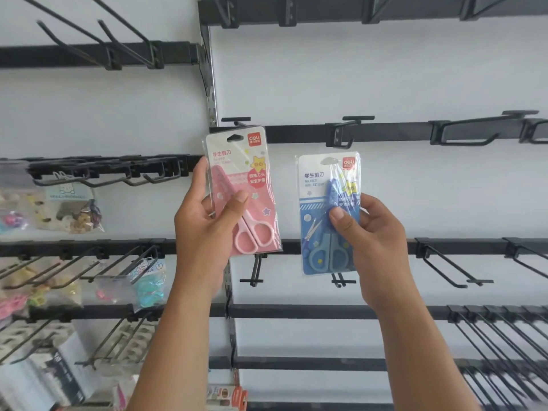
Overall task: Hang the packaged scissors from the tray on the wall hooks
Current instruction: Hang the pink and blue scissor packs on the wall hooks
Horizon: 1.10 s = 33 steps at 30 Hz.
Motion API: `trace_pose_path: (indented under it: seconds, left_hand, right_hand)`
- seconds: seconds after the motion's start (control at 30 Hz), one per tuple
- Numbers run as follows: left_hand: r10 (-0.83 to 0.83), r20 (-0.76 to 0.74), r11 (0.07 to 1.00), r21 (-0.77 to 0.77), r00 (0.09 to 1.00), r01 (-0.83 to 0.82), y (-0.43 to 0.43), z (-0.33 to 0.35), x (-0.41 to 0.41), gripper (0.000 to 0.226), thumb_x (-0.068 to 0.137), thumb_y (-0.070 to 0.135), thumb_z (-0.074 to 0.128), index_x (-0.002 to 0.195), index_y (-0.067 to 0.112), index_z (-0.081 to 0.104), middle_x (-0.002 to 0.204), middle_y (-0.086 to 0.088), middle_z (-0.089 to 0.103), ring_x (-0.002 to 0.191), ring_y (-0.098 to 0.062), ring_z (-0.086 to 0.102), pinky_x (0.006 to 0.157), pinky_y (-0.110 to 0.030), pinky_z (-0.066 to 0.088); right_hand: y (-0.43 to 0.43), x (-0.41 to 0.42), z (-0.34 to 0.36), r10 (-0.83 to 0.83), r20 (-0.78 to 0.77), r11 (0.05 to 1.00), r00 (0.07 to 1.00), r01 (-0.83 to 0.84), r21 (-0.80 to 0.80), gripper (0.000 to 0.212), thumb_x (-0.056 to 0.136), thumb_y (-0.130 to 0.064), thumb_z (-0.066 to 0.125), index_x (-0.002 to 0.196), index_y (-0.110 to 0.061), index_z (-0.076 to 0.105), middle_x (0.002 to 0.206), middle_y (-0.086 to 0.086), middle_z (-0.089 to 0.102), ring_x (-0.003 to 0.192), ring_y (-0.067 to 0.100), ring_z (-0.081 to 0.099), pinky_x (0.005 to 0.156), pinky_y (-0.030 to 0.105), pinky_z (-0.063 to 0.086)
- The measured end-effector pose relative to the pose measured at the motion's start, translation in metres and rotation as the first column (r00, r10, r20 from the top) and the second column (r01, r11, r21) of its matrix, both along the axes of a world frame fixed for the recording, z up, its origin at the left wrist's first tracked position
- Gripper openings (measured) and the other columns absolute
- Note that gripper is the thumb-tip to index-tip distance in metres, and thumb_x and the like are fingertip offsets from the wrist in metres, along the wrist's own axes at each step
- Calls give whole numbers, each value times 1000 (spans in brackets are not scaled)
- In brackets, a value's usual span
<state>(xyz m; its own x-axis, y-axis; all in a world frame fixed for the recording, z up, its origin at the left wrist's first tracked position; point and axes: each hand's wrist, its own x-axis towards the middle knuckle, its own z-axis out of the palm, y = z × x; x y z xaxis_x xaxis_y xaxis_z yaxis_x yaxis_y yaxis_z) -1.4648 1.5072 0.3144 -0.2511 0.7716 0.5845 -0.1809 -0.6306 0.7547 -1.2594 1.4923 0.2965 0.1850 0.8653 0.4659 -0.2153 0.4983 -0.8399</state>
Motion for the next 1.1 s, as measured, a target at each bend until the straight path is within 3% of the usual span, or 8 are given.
trace_pose_path:
  seconds: [0.13,0.23,0.3,0.47,0.63,0.8,0.97,1.1]
  left_hand:
    - [29,-77,999,-24,997,-30,4,-5,0,73,89,10,72,150,35,41,132,7,68,114,-14,69,100,-44,52]
    - [42,-86,999,-30,995,-44,10,-10,3,59,91,9,70,135,45,53,125,6,72,111,-16,71,95,-41,55]
    - [55,-123,997,-42,991,-61,16,-13,5,46,94,12,67,130,38,60,120,5,74,108,-18,72,91,-37,57]
    - [112,-188,990,-57,976,-125,24,-18,10,40,98,18,62,136,31,57,122,7,73,108,-16,71,94,-45,57]
    - [248,-275,965,-20,929,-263,23,-19,10,33,96,31,63,128,34,56,108,21,71,94,-2,71,77,-36,62]
    - [239,-221,963,-69,946,-259,24,-18,8,37,96,19,63,127,38,57,107,9,73,86,1,73,68,-17,57]
    - [198,-190,965,-134,962,-225,27,-19,8,39,96,21,64,133,30,61,113,4,75,96,-10,74,86,-40,60]
    - [202,-168,965,-131,965,-225,26,-20,9,34,96,19,64,126,36,63,110,7,76,93,-6,74,82,-32,60]
  right_hand:
    - [0,0,1,4,-1,1000,1000,-4,7,23,92,-14,69,114,-12,65,96,5,80,82,25,79,62,40,62]
    - [0,0,2,3,-15,1000,1000,-3,6,23,92,-14,69,114,-12,65,96,6,80,82,24,79,61,40,62]
    - [-1,0,4,-7,-33,1000,999,7,3,24,92,-14,69,115,-10,65,97,7,80,82,24,79,61,40,62]
    - [0,6,14,-55,-78,998,995,57,22,25,93,-13,69,117,-7,65,95,6,80,80,23,78,60,37,61]
    - [3,14,28,-104,-106,993,989,109,43,15,96,-17,66,108,-9,69,84,1,80,72,19,77,61,38,63]
    - [5,15,33,-120,-85,992,989,122,17,16,97,-18,65,107,-6,69,82,1,80,69,16,77,55,30,60]
    - [2,18,31,-162,5,987,987,162,-17,12,96,-22,67,99,-11,69,72,-4,78,61,10,75,47,23,54]
    - [6,19,33,-184,55,981,981,187,-57,10,95,-25,68,96,-14,70,71,-4,78,59,11,75,49,29,58]
